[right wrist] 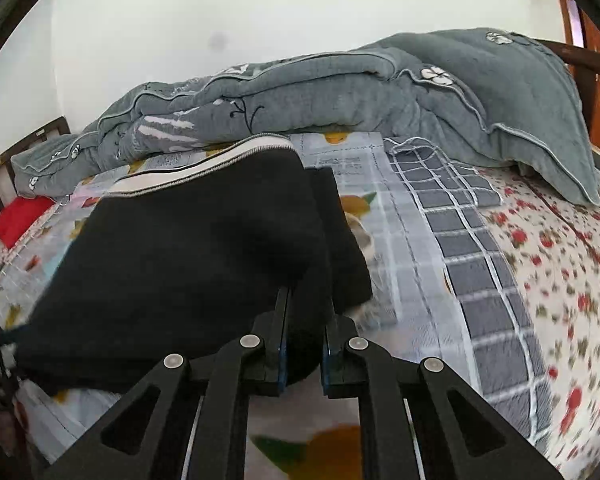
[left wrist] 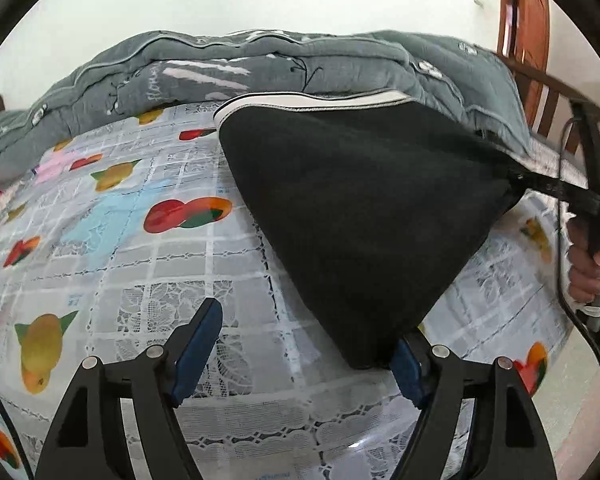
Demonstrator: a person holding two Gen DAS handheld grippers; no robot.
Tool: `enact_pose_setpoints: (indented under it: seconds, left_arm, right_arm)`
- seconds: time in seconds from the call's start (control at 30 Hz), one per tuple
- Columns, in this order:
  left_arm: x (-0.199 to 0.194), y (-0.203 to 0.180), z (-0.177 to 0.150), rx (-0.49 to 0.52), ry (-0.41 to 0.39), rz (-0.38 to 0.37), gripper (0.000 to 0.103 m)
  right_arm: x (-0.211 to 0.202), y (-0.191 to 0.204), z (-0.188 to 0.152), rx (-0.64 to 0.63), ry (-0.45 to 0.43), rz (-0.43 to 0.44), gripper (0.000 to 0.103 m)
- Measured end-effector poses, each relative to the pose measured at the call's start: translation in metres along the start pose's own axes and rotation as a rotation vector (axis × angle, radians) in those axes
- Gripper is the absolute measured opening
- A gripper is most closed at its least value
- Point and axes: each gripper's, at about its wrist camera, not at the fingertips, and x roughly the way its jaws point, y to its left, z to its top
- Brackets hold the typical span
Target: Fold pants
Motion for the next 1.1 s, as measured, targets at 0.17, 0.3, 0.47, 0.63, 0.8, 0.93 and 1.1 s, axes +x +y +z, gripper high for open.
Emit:
enact_pose_setpoints:
  seconds: [0.17, 0.3, 0.47, 0.63, 0.8, 0.93, 1.1]
  left_arm:
    - [-0.006, 0.009, -0.003, -0.018, 0.013, -0.034, 0.077]
    - [-0.003, 0.005, -0.003, -0.024, 0.021, -0.048, 0.078]
    - [-0.016, 0.003, -0.012, 0.006, 0.001, -0.082, 0.077]
    - [-0.044, 0.021, -0.025, -0.037, -0.040, -0.135, 0.077]
    - [-0.047, 0.023, 0.004, -0.086, -0.067, -0.123, 0.077]
    - [-0.011, 0.009, 0.016, -0.075, 0.012, -0.077, 0.077]
    - [0.004, 0.002, 0.015, -0.034, 0.037, -0.079, 0.078]
  right_arm:
    - [-0.048, -0.005, 0.015, 0.076, -0.123, 0.054, 0.009]
    - [-0.039, -0.005, 0.014, 0.033, -0.077, -0.012, 0.009]
    - [-0.003, -0.014, -0.016, -0.003, 0.069, -0.102, 0.025]
    - [-0.039, -0.013, 0.005, 0.017, 0.011, -0.137, 0.026]
    - [-0.037, 0.010, 0.011, -0.062, -0.020, -0.120, 0.026]
    - [0.002, 0.013, -0.008, -0.062, 0.101, -0.152, 0.026]
    - [0.005, 0.007, 0.002, -0.034, 0.164, -0.125, 0.026]
